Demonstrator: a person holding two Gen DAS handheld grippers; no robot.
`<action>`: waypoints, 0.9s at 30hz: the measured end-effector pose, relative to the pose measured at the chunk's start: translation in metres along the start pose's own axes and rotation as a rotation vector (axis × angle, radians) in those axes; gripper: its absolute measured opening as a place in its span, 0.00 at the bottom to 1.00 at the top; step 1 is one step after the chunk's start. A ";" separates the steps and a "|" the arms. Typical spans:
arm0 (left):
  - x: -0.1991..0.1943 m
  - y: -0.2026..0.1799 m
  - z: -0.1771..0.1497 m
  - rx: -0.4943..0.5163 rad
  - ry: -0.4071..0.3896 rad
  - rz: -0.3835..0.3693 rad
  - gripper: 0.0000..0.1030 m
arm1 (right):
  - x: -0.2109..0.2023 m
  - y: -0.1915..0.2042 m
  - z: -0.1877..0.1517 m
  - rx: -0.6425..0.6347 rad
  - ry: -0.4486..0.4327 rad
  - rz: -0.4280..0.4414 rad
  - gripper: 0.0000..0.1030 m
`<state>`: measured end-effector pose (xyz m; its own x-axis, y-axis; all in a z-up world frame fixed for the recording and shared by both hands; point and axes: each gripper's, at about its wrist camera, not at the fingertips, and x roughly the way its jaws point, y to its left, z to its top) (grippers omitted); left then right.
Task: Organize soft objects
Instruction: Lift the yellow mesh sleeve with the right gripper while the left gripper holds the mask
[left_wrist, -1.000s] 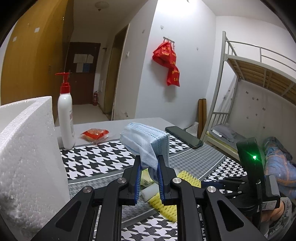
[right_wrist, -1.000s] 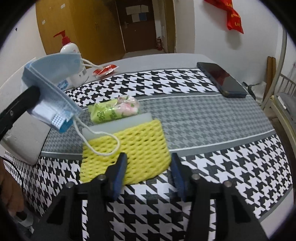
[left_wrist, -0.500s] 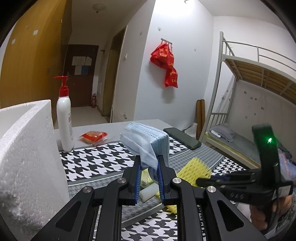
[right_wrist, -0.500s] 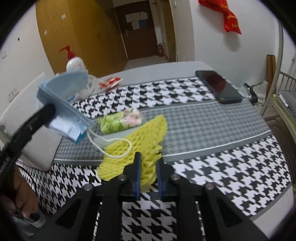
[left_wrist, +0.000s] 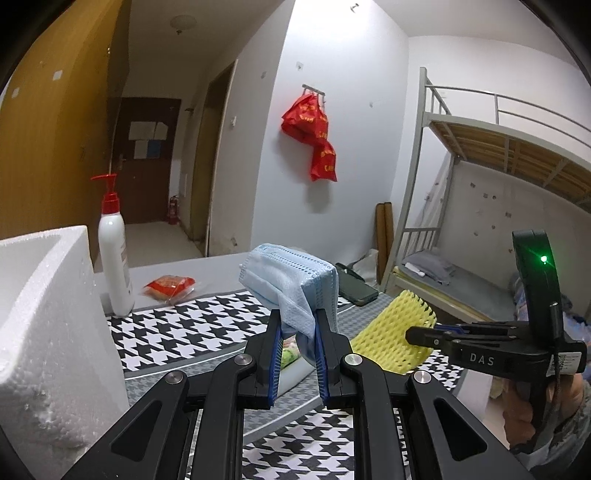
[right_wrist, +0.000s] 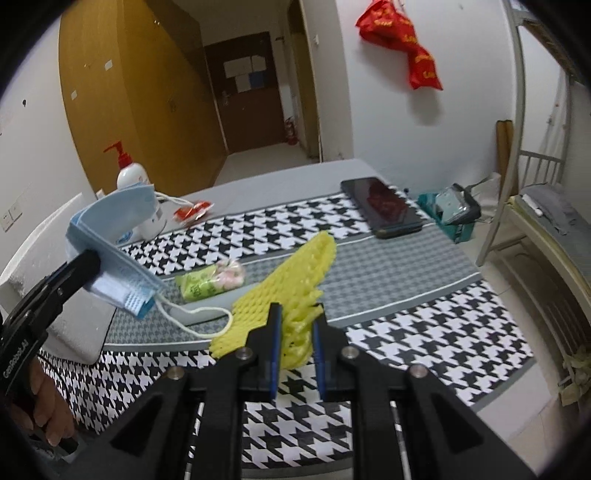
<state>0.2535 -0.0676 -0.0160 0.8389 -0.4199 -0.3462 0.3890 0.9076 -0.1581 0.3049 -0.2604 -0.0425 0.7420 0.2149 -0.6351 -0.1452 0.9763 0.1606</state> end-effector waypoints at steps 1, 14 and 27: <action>-0.001 -0.001 0.001 0.004 0.000 -0.002 0.17 | -0.003 -0.002 0.000 0.016 -0.008 0.008 0.18; -0.023 -0.006 0.009 0.052 -0.047 0.039 0.17 | -0.025 0.003 0.010 0.011 -0.103 -0.014 0.18; -0.041 0.000 0.023 0.064 -0.079 0.091 0.17 | -0.040 0.022 0.017 -0.021 -0.151 0.029 0.18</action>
<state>0.2279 -0.0501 0.0200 0.8983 -0.3369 -0.2820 0.3311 0.9410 -0.0696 0.2837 -0.2480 -0.0008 0.8270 0.2377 -0.5096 -0.1804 0.9705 0.1600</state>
